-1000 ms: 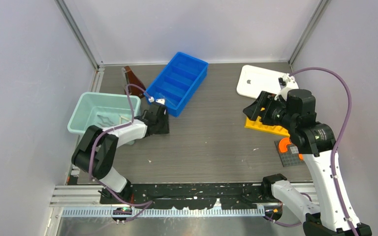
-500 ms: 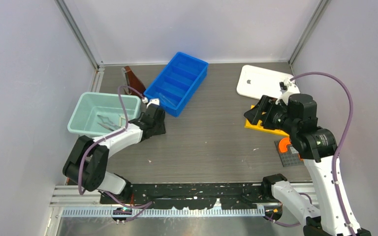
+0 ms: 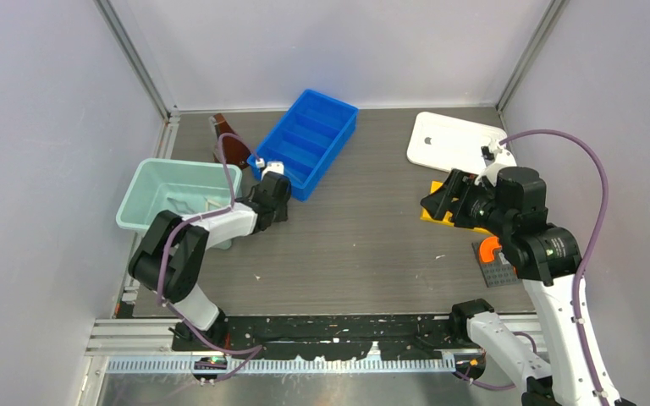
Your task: Organize the chemistry lab equipment
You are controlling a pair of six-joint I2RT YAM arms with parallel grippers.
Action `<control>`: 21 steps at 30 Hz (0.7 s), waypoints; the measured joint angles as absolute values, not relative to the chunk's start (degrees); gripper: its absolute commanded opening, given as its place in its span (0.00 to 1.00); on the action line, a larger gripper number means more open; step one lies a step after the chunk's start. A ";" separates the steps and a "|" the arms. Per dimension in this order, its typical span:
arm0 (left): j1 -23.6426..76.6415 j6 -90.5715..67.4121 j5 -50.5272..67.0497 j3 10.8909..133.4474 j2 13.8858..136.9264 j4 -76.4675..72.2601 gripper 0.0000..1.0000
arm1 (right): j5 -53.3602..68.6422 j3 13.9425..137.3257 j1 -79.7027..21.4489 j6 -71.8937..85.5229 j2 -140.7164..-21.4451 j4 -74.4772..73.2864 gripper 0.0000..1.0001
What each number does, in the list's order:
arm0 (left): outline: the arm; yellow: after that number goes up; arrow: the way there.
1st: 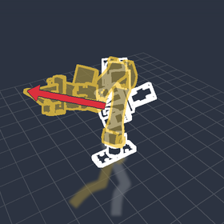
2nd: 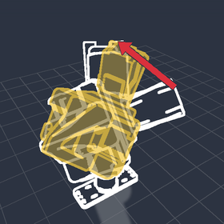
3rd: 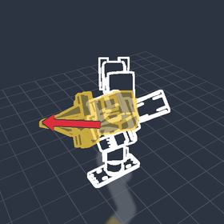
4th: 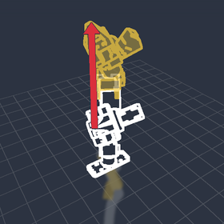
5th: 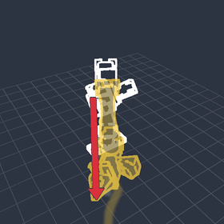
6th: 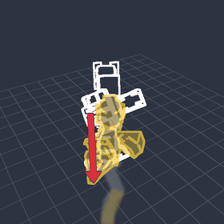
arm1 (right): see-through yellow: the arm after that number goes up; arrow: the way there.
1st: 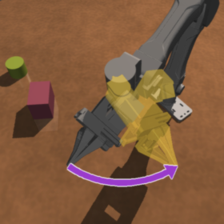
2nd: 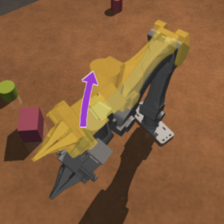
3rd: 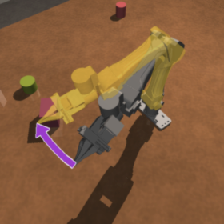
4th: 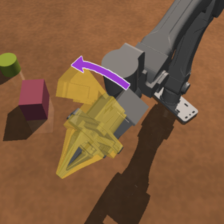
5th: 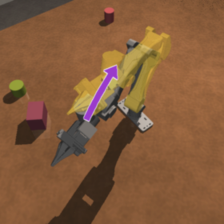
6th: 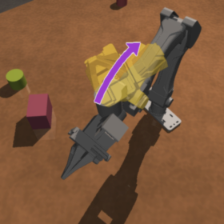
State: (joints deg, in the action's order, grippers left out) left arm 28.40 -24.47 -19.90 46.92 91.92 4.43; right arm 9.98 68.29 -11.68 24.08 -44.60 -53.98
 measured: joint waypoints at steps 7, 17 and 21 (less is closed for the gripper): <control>27.73 -22.44 -17.12 47.86 93.65 3.25 0.35 | 9.96 67.53 -11.68 23.88 -44.75 -54.06 0.72; 27.68 -24.64 -11.55 47.16 92.62 3.55 0.26 | 10.00 66.74 -11.68 23.90 -45.01 -54.00 0.72; 27.68 -26.17 -7.53 45.17 90.19 4.67 0.23 | 10.22 66.61 -11.68 24.05 -45.01 -53.67 0.72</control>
